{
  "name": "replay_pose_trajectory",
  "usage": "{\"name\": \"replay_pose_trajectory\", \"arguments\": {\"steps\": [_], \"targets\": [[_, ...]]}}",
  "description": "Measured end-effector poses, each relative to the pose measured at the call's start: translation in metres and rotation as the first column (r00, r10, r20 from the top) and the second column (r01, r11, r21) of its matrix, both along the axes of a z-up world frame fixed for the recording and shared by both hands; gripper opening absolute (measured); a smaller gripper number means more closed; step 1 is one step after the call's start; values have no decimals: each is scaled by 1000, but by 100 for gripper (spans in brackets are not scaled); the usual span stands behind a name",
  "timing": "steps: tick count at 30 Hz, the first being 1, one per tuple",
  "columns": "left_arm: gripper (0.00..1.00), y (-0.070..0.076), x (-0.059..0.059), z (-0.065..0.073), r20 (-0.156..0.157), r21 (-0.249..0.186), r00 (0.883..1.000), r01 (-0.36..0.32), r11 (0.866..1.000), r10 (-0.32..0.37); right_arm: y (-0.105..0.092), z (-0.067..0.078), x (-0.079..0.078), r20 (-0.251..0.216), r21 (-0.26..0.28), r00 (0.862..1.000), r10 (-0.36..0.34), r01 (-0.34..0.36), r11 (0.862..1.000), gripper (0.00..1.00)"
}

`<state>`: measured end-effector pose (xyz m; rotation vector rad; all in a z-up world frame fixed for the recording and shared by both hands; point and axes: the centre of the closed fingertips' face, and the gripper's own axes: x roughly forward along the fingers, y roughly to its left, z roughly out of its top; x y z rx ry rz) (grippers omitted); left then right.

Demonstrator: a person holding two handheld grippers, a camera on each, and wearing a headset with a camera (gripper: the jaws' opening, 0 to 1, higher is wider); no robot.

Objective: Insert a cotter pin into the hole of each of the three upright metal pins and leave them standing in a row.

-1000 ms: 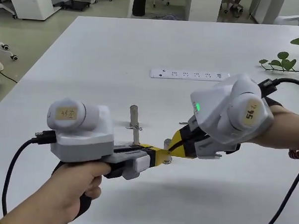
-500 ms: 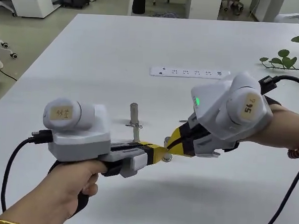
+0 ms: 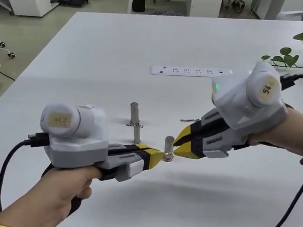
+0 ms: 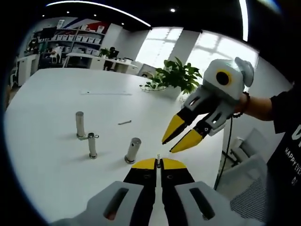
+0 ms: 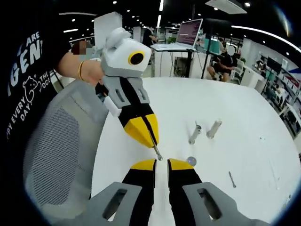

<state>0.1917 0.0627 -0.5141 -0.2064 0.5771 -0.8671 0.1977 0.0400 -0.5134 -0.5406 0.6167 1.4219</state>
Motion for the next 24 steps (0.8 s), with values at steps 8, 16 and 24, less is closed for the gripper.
{"name": "replay_pose_trajectory", "arguments": {"steps": [8,16,24], "targets": [[0,-1,-4,0,67,16,996,65,998,-66,-1,-1,-6,-158,80,984,-83,97,992,10],[0,-5,-12,5,131,27,982,135,991,-137,-1,1,-16,-261,137,962,-79,118,984,11],[0,-6,-16,11,178,12,968,176,984,-175,2,3,-27,-319,176,947,-48,109,978,12]]}}
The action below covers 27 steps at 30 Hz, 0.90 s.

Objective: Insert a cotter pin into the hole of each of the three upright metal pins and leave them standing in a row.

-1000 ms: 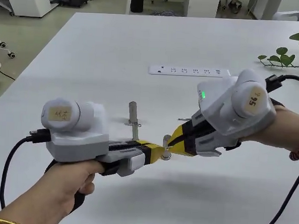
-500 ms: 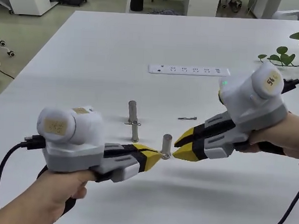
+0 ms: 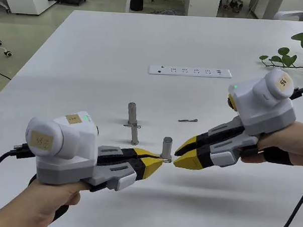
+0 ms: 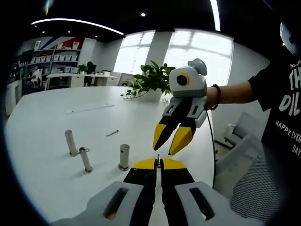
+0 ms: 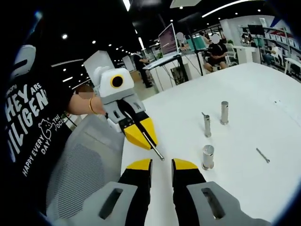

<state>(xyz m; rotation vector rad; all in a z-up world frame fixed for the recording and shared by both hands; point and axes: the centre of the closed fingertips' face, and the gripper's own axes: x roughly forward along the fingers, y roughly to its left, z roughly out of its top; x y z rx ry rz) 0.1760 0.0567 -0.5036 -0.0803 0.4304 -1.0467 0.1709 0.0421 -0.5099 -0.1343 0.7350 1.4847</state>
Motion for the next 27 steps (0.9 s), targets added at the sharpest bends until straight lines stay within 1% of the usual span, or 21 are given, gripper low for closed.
{"name": "replay_pose_trajectory", "arguments": {"steps": [3,10,18,25,27], "targets": [[0,-1,-1,2,6,-10,1000,18,1000,-18,1,0,-3,-5,8,1000,17,-17,1000,12],[0,-8,-10,7,13,-43,997,70,997,-70,3,0,-10,-14,19,998,56,-56,998,10],[0,-13,-18,9,11,-59,994,107,993,-107,5,0,-20,-15,21,994,106,-106,994,7],[0,-14,-19,10,11,-62,993,114,992,-114,5,0,-25,-10,21,990,140,-140,990,0],[0,-14,-20,10,8,-65,993,119,991,-119,5,0,-26,-8,19,989,147,-147,989,0]]}}
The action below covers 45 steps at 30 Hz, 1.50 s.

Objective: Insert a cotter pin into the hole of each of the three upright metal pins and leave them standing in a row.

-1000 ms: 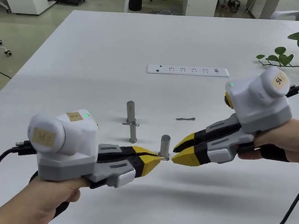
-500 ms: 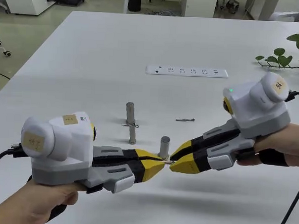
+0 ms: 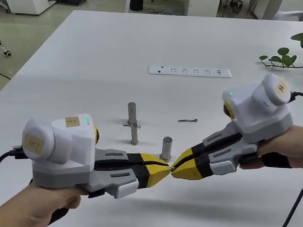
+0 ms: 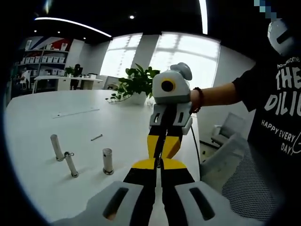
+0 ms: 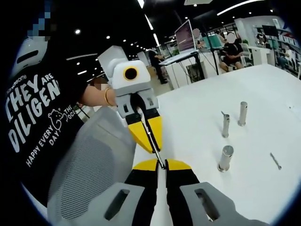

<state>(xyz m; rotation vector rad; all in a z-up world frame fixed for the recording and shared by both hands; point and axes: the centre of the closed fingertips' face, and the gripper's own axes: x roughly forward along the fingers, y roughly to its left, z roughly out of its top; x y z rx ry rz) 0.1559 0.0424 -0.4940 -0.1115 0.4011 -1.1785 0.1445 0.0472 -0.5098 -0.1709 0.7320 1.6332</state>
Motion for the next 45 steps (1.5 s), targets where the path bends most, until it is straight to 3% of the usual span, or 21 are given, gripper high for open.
{"name": "replay_pose_trajectory", "arguments": {"steps": [11,20,26,33,38,45], "targets": [[0,-2,-5,-4,-17,1,1000,14,1000,-14,-2,-5,-7,101,-50,990,103,-98,994,0],[5,1,1,-12,8,46,1000,-15,999,15,-5,-13,-3,153,-114,977,150,-133,984,0],[7,7,11,-18,22,76,998,-64,995,63,-17,-26,8,210,-217,959,193,-147,965,0],[13,12,20,-20,38,87,993,-110,990,107,-24,-30,16,224,-245,955,192,-135,960,0],[15,15,25,-27,28,114,990,-140,984,138,-30,-37,25,232,-282,955,184,-115,953,0],[17,15,34,-37,65,171,982,-188,967,179,-38,-43,37,251,-324,954,165,-78,943,0]]}}
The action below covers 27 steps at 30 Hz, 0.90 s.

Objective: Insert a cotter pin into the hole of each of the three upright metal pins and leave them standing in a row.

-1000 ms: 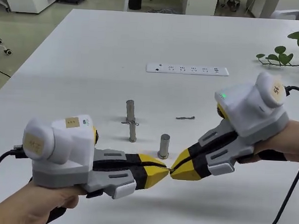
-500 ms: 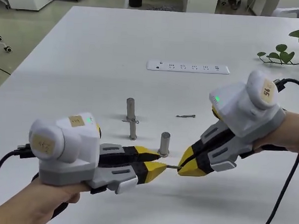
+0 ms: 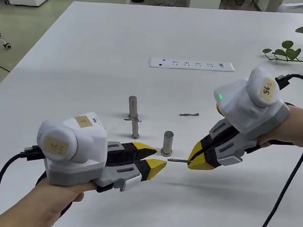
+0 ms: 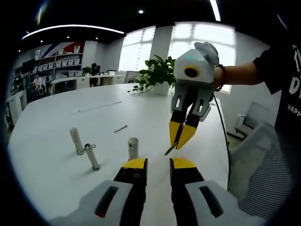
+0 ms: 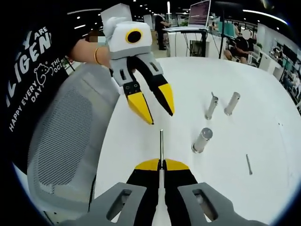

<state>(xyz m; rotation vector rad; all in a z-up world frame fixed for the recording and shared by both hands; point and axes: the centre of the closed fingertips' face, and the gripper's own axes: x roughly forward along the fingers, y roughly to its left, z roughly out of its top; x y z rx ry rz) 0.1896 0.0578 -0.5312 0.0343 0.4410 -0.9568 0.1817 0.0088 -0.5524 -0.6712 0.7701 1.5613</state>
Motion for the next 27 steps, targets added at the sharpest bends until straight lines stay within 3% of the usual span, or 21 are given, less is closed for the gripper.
{"name": "replay_pose_trajectory", "arguments": {"steps": [6,14,27], "targets": [[19,-3,10,-5,42,34,999,-32,999,30,-8,-3,13,10,-24,999,-33,33,999,0],[19,-4,23,-16,66,89,996,-69,994,63,-14,-4,29,14,-25,998,-62,63,998,0],[17,-7,44,-35,67,135,991,-122,983,113,-13,-10,44,21,-31,997,-70,71,997,0]]}}
